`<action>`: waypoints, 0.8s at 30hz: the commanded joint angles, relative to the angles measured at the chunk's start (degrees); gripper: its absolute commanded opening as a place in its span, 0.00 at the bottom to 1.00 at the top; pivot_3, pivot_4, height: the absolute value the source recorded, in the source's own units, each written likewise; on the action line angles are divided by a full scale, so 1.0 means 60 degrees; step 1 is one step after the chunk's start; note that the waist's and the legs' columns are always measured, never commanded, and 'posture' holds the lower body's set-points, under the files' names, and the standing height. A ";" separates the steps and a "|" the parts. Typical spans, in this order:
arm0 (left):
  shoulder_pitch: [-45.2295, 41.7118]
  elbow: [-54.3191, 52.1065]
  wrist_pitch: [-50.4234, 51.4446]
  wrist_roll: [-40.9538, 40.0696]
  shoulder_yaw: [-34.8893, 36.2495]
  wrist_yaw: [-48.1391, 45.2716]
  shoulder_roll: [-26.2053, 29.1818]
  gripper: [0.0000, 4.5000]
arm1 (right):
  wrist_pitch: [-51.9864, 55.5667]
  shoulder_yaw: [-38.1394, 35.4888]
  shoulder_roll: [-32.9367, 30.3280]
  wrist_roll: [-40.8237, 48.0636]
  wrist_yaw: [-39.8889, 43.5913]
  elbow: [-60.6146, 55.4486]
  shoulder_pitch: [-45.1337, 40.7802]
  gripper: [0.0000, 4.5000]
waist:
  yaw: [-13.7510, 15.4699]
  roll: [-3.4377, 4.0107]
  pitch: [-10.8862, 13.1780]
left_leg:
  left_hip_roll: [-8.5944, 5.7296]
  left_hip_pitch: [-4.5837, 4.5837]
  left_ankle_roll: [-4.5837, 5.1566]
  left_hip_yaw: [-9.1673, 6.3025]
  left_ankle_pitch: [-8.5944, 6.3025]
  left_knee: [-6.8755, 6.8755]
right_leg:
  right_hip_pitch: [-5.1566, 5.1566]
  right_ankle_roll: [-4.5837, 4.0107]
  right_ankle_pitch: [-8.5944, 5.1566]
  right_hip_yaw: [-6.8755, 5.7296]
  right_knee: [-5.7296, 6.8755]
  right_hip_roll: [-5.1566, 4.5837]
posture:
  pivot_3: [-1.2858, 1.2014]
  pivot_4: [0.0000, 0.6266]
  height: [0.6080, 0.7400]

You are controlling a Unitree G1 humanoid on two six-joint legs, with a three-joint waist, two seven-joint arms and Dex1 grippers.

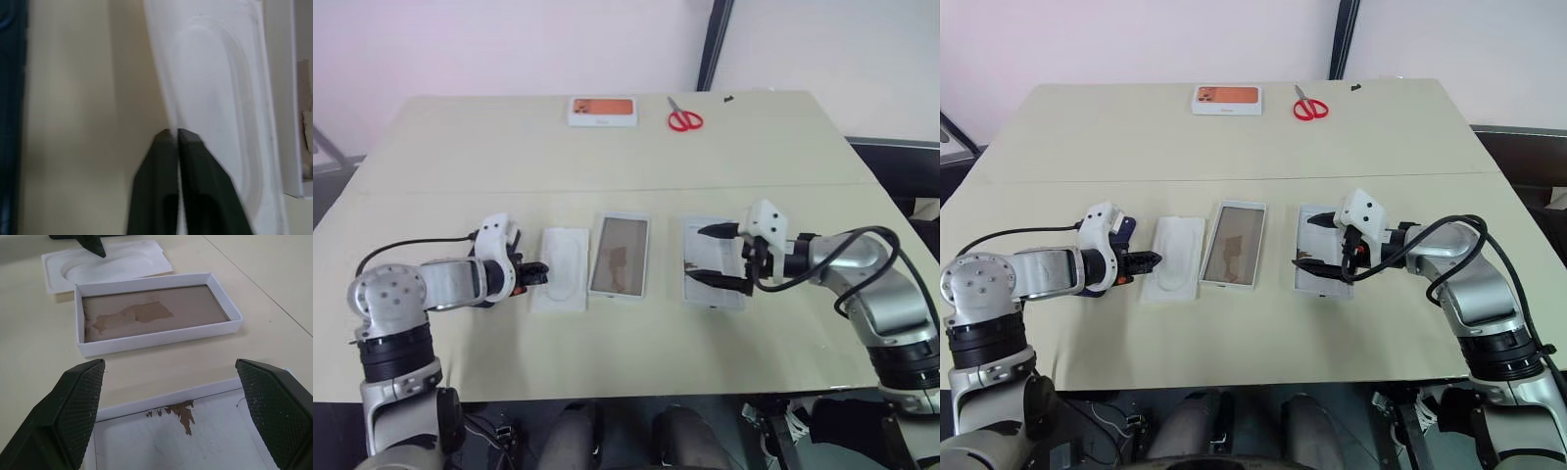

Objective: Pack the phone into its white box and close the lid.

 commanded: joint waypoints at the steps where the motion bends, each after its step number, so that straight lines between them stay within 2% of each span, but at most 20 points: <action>1: -0.0259 0.0062 0.0083 0.0045 0.0429 0.0202 0.0111 0.01 | -0.0024 -0.0219 -0.0128 0.0139 0.0013 -0.0424 -0.0016 1.00 | -0.0008 0.0000 0.0000 | 0.0000 0.0000 0.0000 0.0000 0.0000 0.0000 | 0.0000 0.0000 0.0000 0.0000 0.0000 0.0000 | 0.52 0.24 1.00; 4: -0.0432 0.0104 0.0083 0.0042 0.0620 0.0049 0.0245 0.01 | 0.0010 -0.0217 -0.0138 0.0147 0.0015 -0.0455 0.0000 1.00 | -0.0008 0.0000 0.0000 | 0.0000 0.0000 -0.0001 0.0000 0.0000 0.0000 | -0.0001 0.0000 0.0000 0.0000 0.0000 0.0001 | 0.52 0.24 1.00; 8: -0.1557 0.1012 -0.0190 -0.0701 0.2023 -0.0178 0.0079 0.01 | 0.0057 -0.0191 -0.0124 0.0156 0.0018 -0.0460 -0.0035 1.00 | 0.0019 -0.0006 0.0003 | 0.0000 -0.0001 -0.0001 -0.0001 0.0001 0.0002 | -0.0002 0.0000 0.0000 -0.0003 0.0000 0.0001 | 0.52 0.24 1.00; 12: -0.2438 0.1710 -0.0089 -0.0517 0.2179 -0.0372 0.0058 0.01 | 0.0042 -0.0108 -0.0055 0.0127 0.0038 -0.0376 -0.0152 1.00 | 0.0008 -0.0006 0.0003 | -0.0003 -0.0001 -0.0002 0.0000 0.0001 0.0003 | 0.0000 0.0000 0.0000 -0.0002 -0.0001 0.0000 | 0.52 0.24 1.00; 14: -0.2899 0.2073 0.0033 -0.0470 0.1915 -0.0464 -0.0141 0.01 | 0.0008 -0.0054 -0.0008 0.0094 0.0051 -0.0296 -0.0239 1.00 | 0.0008 -0.0006 0.0003 | -0.0003 -0.0001 -0.0003 -0.0001 0.0002 0.0001 | -0.0003 0.0000 0.0000 -0.0003 0.0000 0.0000 | 0.52 0.24 1.00; 18: -0.3128 0.2254 0.0083 -0.0319 0.0469 -0.0626 -0.0495 0.01 | -0.0031 -0.0017 0.0051 0.0050 0.0028 -0.0203 -0.0385 1.00 | -0.0001 -0.0006 0.0003 | -0.0006 -0.0002 -0.0004 0.0000 0.0002 0.0004 | 0.0001 0.0000 0.0000 -0.0002 0.0000 -0.0002 | 0.52 0.24 1.00; 24: -0.3243 0.2381 0.0083 0.0516 -0.0330 -0.0689 -0.1151 0.01 | 0.0044 -0.0140 -0.0012 0.0093 -0.0134 -0.0433 -0.0167 1.00 | -0.0029 -0.0006 0.0003 | -0.0005 -0.0001 -0.0009 0.0000 0.0005 -0.0001 | -0.0007 0.0000 0.0000 0.0000 0.0005 0.0000 | 0.52 0.24 1.00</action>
